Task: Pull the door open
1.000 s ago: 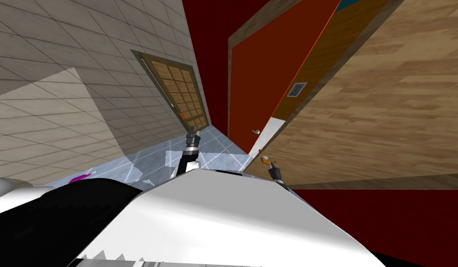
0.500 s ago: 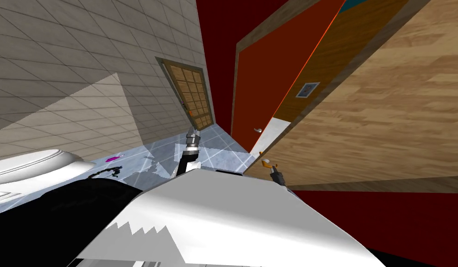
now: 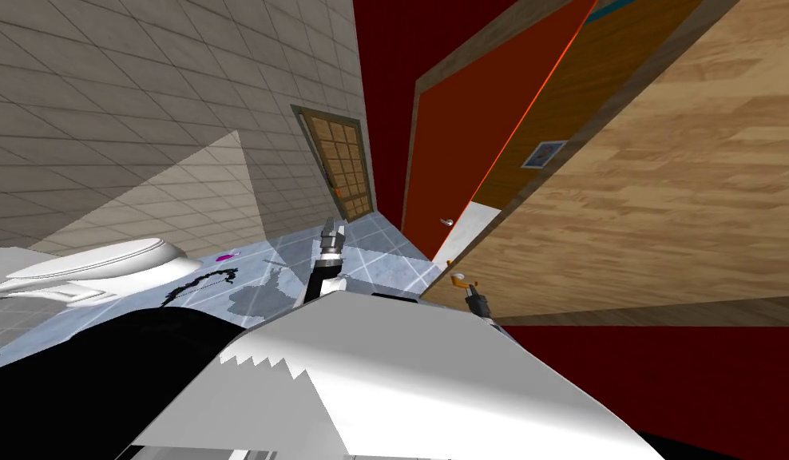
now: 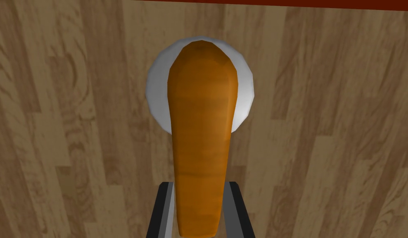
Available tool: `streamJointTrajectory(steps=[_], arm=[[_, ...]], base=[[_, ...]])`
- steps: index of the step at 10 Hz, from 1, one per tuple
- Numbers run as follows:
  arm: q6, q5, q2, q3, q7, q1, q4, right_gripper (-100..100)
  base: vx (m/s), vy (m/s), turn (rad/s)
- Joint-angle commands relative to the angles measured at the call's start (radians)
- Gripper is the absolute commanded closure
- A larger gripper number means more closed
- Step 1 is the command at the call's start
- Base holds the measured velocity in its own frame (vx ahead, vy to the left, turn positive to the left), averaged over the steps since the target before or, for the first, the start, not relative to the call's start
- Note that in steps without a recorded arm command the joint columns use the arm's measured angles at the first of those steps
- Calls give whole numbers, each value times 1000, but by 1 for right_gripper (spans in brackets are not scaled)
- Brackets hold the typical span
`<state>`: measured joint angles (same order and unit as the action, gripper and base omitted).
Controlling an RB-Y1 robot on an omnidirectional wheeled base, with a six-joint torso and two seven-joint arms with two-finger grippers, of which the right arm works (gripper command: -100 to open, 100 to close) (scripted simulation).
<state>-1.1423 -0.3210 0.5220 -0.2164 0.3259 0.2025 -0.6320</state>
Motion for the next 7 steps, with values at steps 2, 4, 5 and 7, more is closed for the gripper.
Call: streamJointTrajectory(steps=[2, 4, 5, 7], arm=[[30, 9, -24, 5, -11, -39, 12, 100], [54, 13, -37, 14, -20, -71, 23, 100], [66, 16, -44, 19, -24, -88, 29, 100], [91, 20, -59, 29, -33, -122, 41, 100]], base=[[-210, -61, 162], [-206, -60, 158], [-222, -71, 193], [-203, -43, 136]])
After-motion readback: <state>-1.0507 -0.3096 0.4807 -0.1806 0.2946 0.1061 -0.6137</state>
